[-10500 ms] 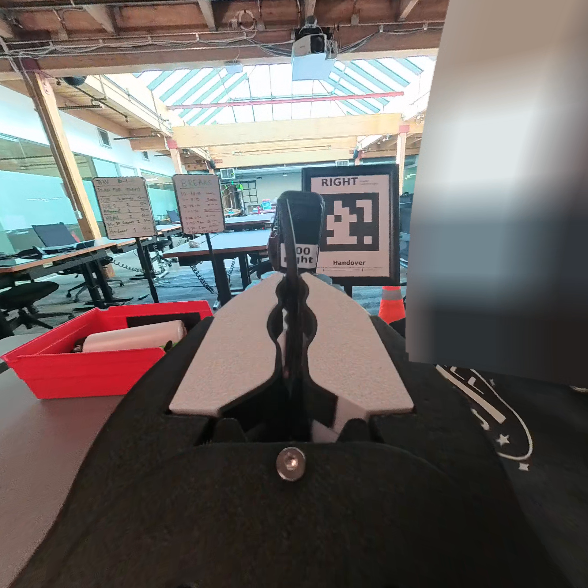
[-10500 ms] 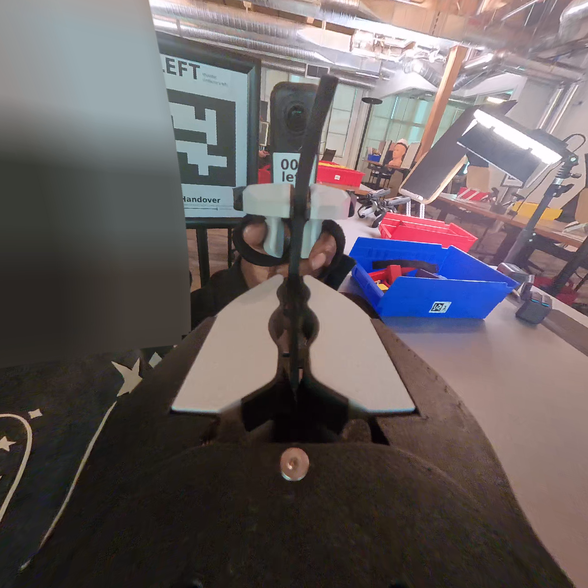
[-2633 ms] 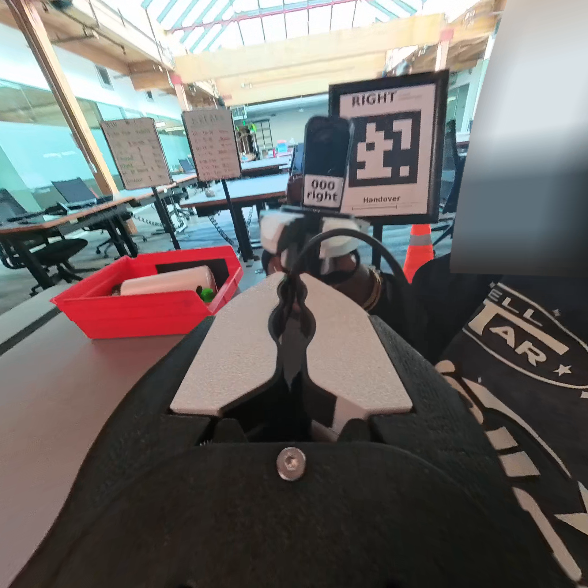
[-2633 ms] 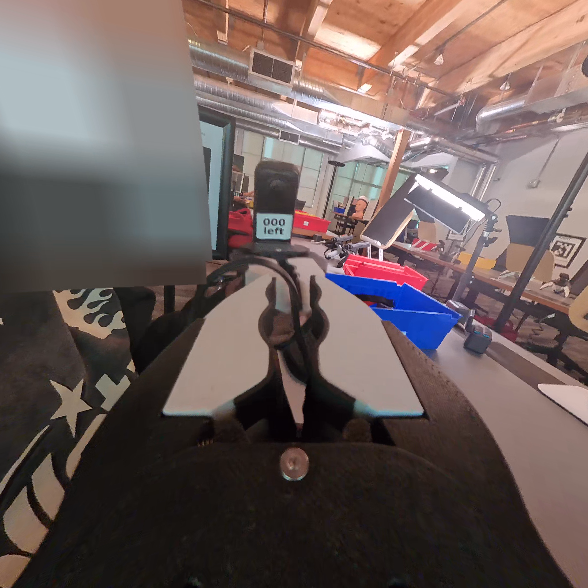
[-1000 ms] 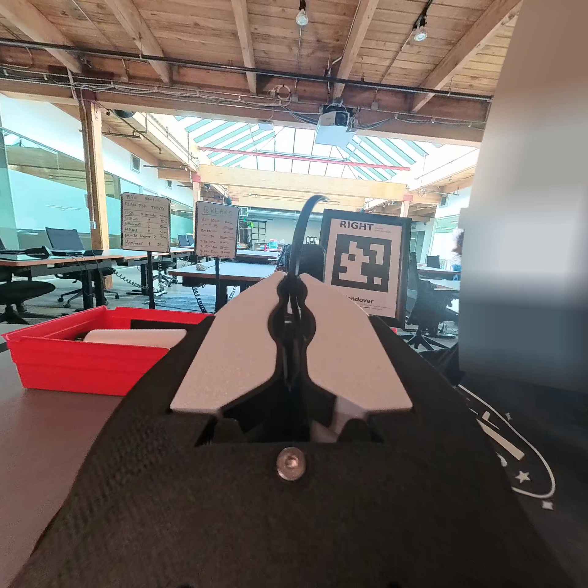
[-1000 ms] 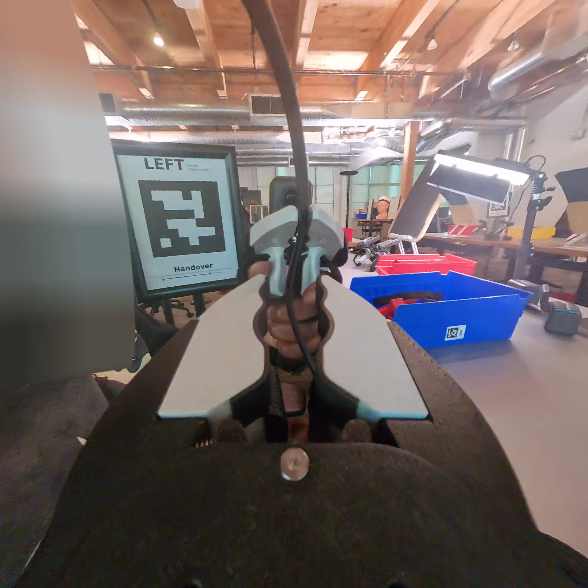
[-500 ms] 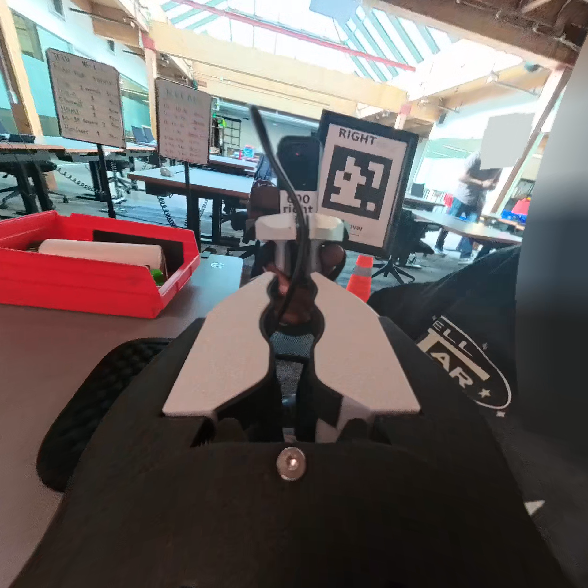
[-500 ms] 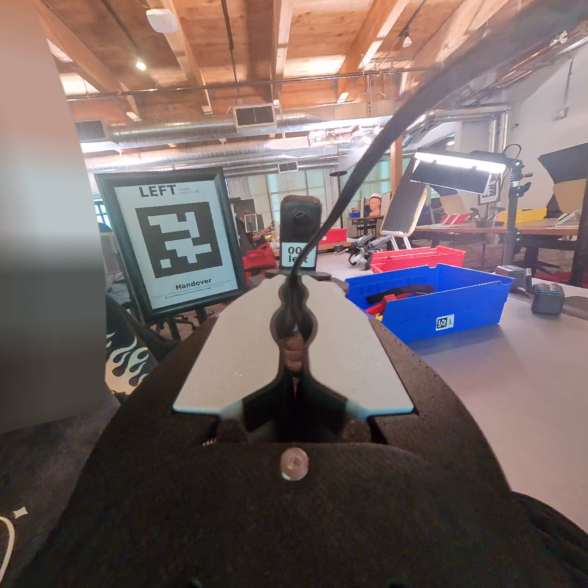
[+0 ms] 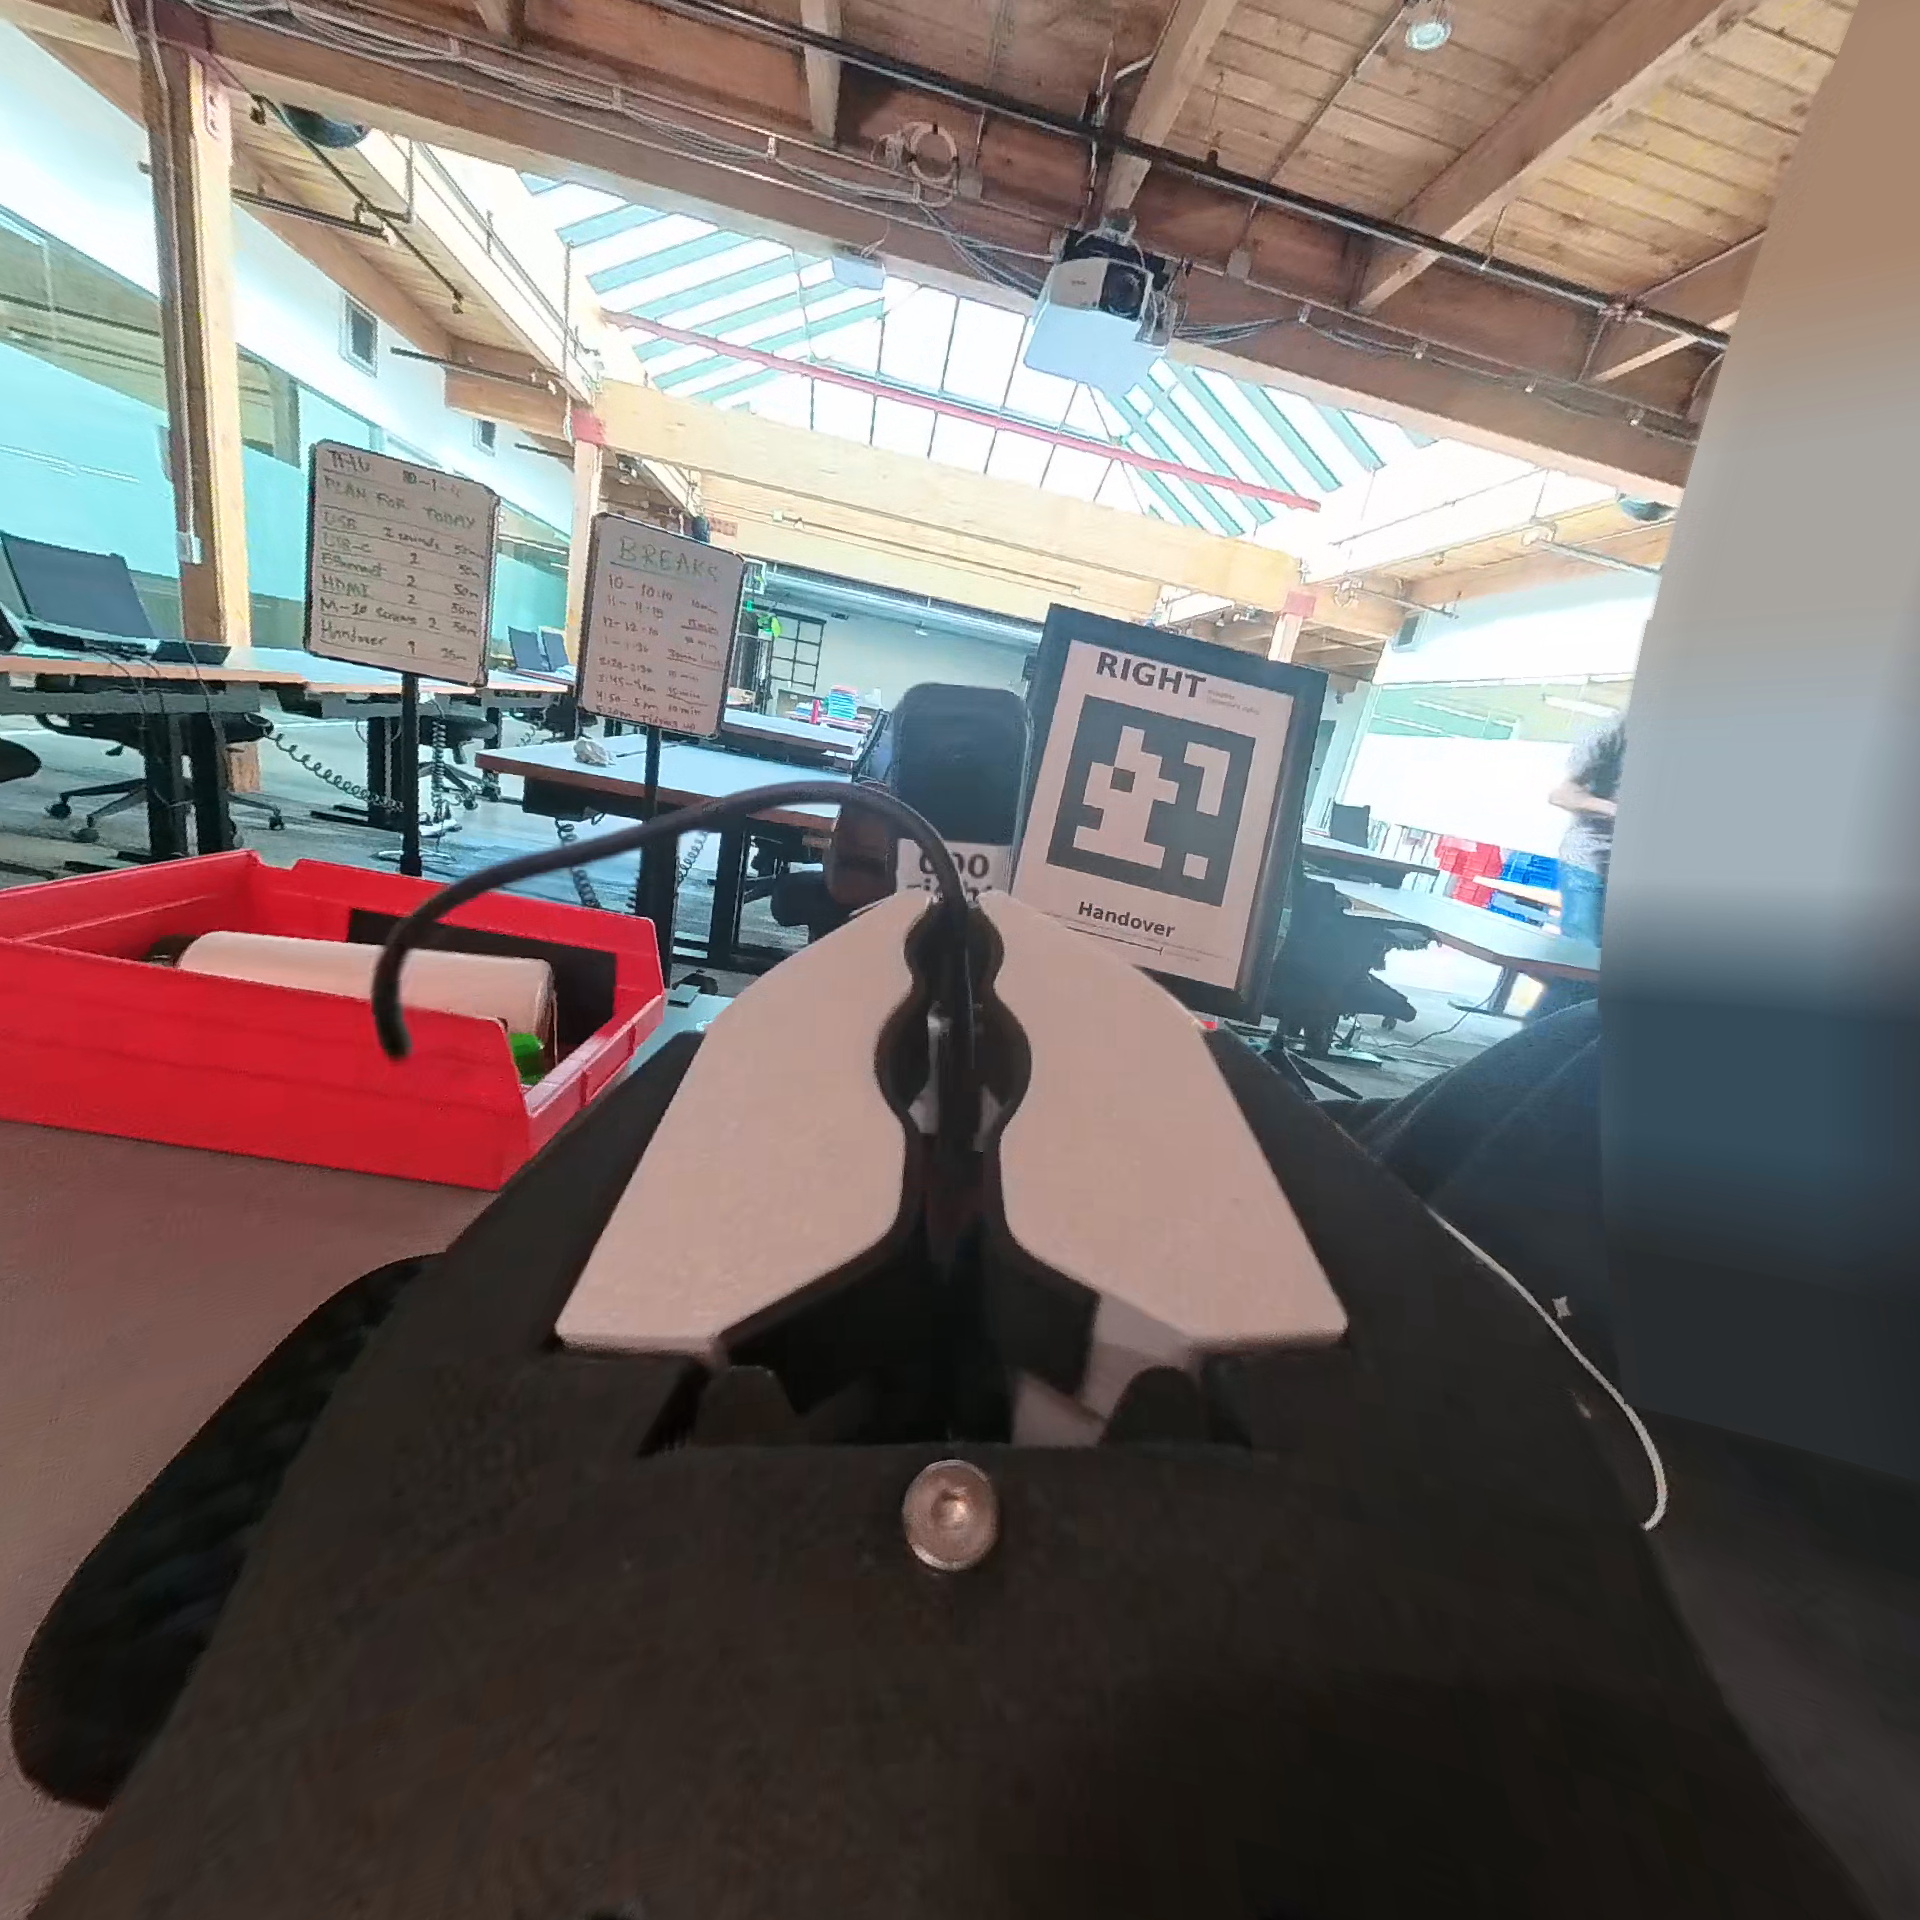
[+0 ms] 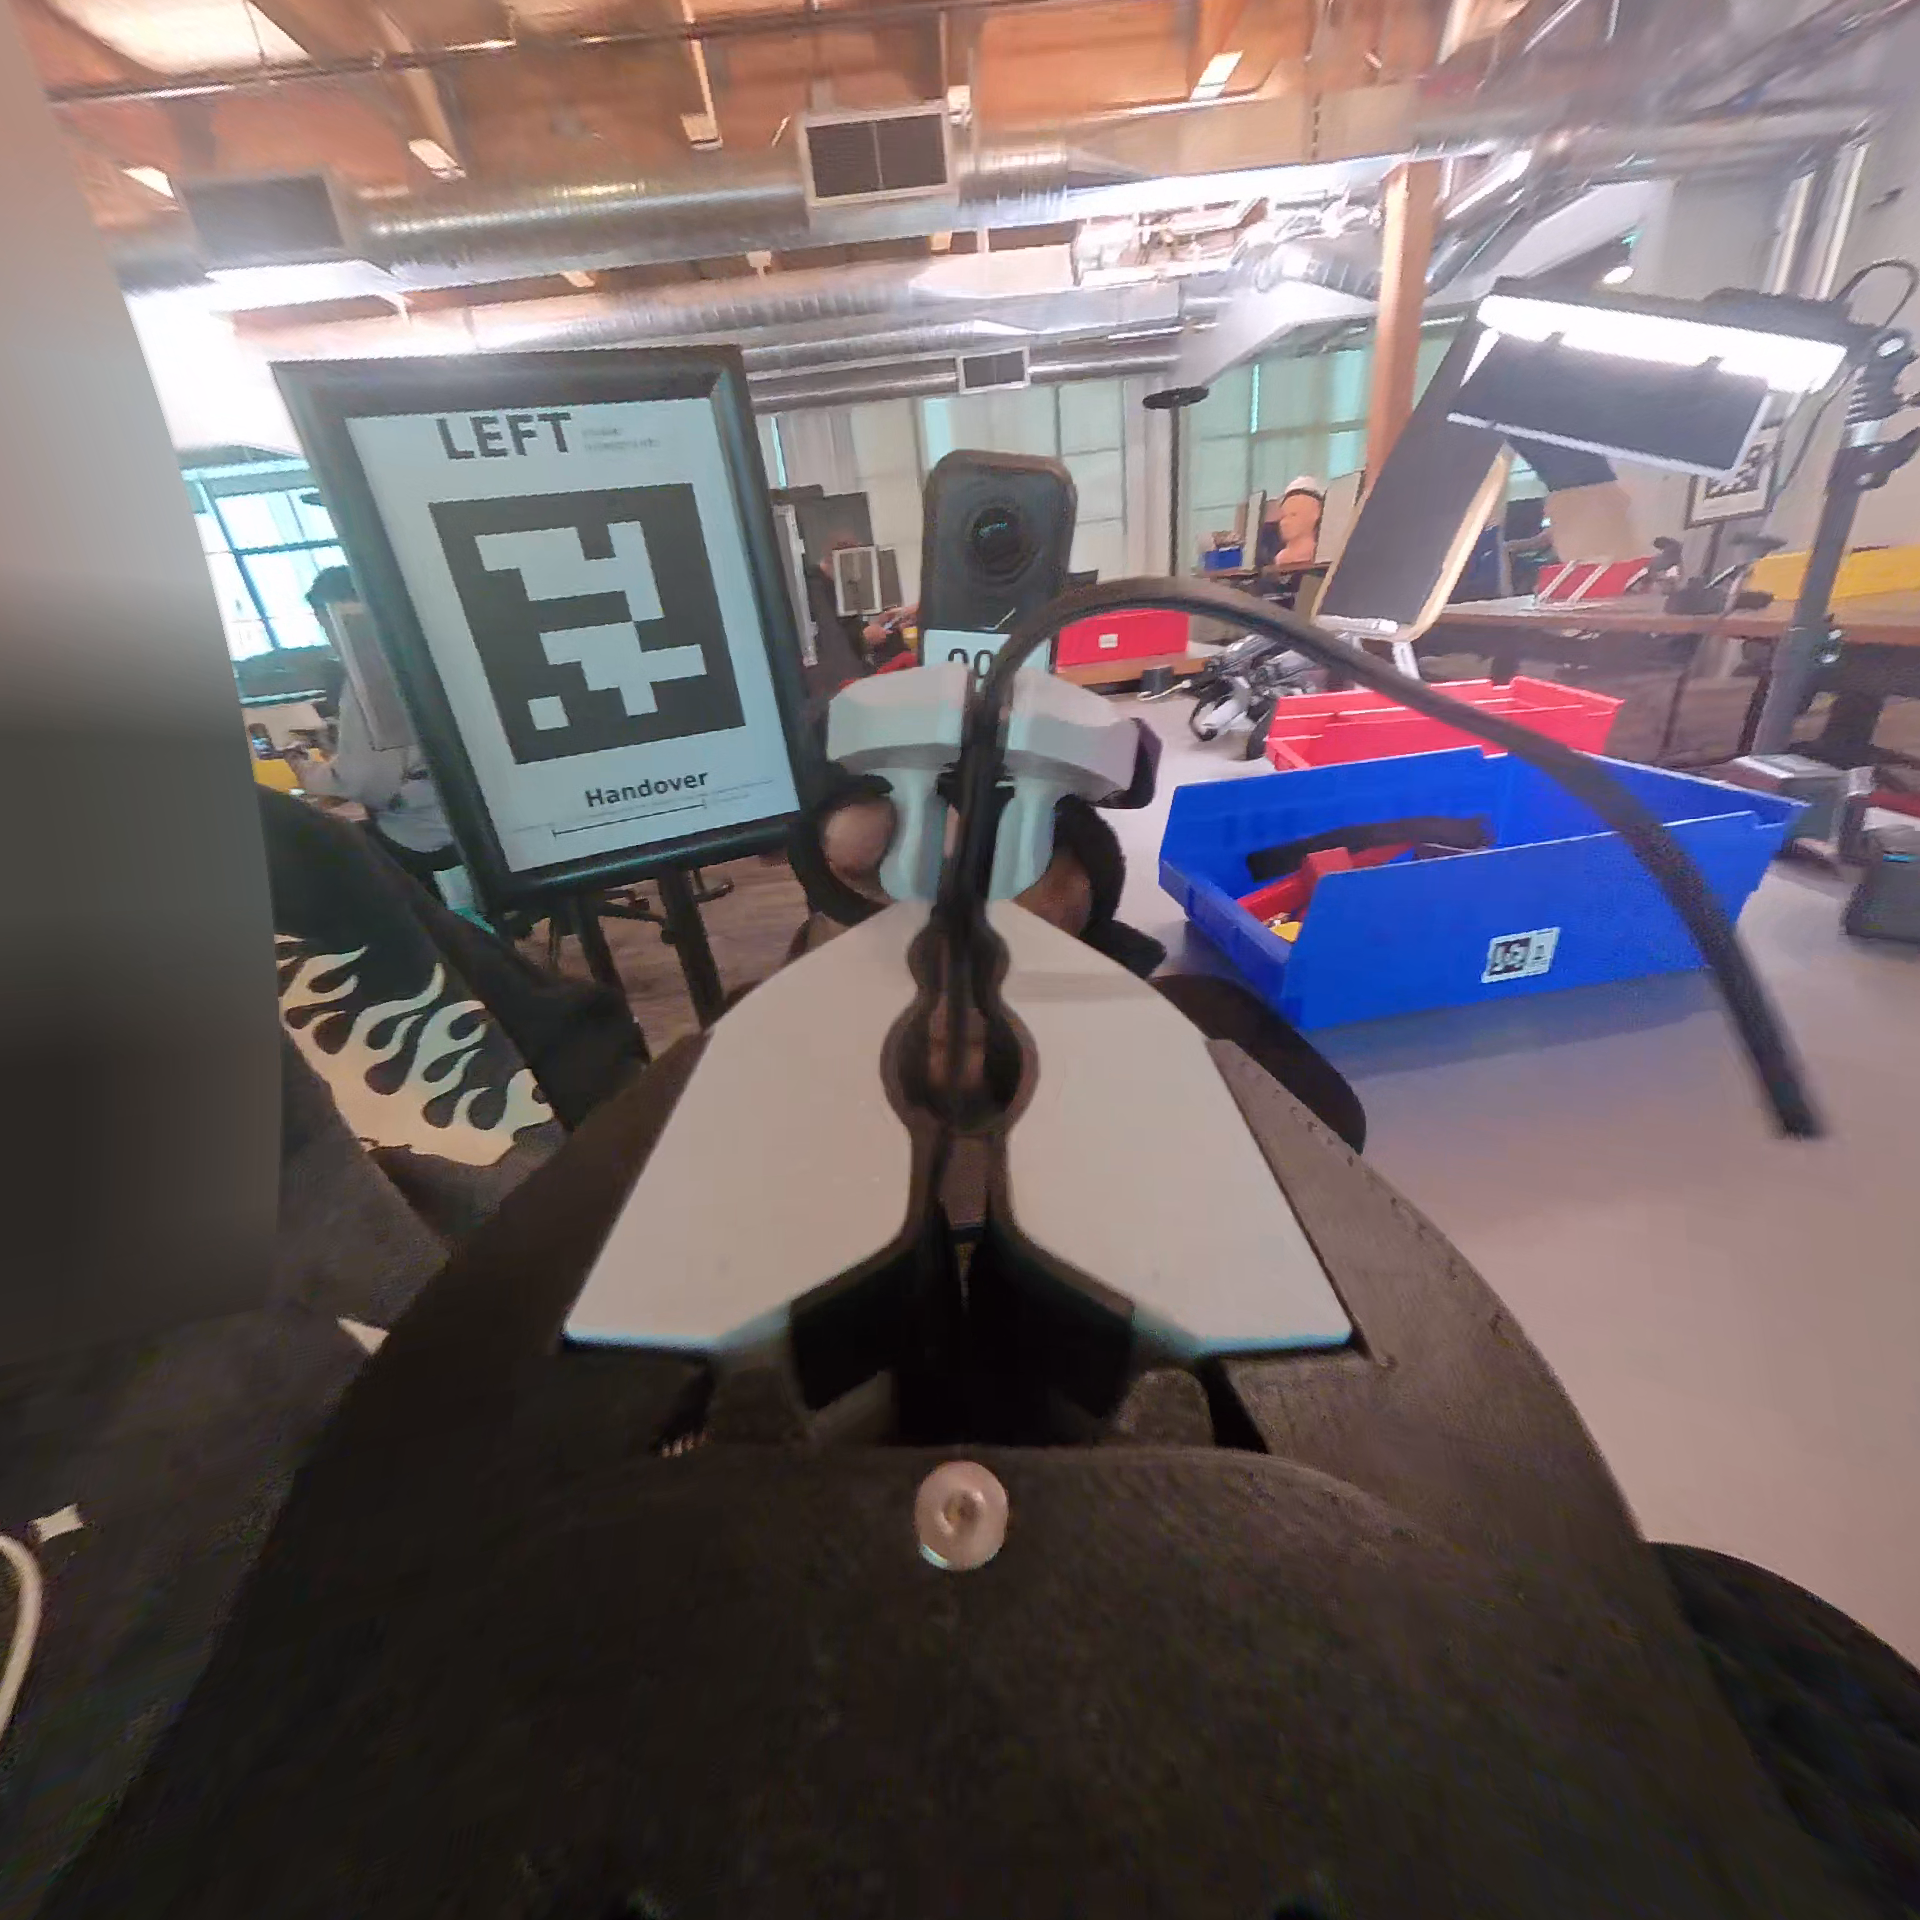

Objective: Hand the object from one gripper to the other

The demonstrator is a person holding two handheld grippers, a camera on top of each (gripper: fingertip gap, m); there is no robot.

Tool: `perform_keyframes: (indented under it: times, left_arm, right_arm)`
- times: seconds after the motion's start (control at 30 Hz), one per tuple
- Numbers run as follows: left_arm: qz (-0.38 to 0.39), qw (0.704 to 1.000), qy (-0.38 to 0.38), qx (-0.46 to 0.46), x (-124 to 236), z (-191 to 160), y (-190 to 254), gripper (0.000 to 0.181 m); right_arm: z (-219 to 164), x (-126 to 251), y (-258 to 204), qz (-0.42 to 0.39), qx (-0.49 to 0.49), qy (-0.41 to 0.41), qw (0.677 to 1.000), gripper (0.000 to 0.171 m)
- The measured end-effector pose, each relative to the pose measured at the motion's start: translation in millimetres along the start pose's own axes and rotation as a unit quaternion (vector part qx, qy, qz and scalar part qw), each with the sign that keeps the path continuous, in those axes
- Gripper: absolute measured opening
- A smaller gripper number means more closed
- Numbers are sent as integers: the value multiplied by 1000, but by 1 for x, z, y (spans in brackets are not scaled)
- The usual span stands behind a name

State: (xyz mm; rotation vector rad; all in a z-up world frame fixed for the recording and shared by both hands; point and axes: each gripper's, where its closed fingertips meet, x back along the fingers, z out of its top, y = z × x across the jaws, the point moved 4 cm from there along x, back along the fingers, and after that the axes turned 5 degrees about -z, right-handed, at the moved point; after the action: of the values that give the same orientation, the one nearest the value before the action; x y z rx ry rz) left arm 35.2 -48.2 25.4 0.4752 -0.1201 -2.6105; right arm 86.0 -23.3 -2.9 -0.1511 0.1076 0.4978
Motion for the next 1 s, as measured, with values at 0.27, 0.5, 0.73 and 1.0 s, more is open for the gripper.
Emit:
perform_keyframes:
  times: [0.27,0.5,0.73,1.0]
  left_arm:
    - [-5,997,-67,25,1,-14,-5,25]
    - [-4,994,-108,7,-9,-30,-4,4]
    - [1,999,-38,13,1,-8,-3,4]
    - [5,1000,-26,14,3,-5,-4,17]
  right_arm:
    - [22,17,6,-28,-4,53,998,4]
    - [26,19,5,-28,-13,63,998,6]
    - [13,17,6,-15,-15,2,1000,22]
    - [2,9,-2,6,3,-35,999,5]
